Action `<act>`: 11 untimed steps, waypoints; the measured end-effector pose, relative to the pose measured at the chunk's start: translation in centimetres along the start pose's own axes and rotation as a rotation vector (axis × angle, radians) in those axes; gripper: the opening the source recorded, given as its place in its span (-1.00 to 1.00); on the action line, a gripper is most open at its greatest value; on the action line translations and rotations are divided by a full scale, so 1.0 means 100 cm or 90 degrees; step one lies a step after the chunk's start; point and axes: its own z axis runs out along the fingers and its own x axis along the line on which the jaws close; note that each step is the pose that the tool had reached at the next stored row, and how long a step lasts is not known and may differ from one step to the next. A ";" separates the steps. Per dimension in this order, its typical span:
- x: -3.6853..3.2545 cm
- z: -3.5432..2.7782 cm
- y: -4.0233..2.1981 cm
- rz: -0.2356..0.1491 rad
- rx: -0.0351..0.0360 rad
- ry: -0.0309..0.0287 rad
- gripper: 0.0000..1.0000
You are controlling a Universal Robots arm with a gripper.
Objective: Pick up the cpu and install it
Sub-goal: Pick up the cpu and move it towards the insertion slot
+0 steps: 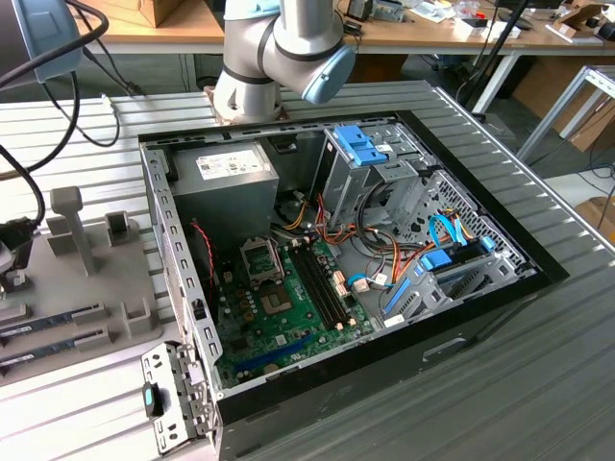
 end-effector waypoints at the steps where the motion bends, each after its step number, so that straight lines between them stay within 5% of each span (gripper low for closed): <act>1: 0.0000 -0.0002 0.0000 0.000 0.0000 0.0000 -0.05; 11: 0.0001 -0.0021 0.0000 0.000 0.0000 0.0000 -0.05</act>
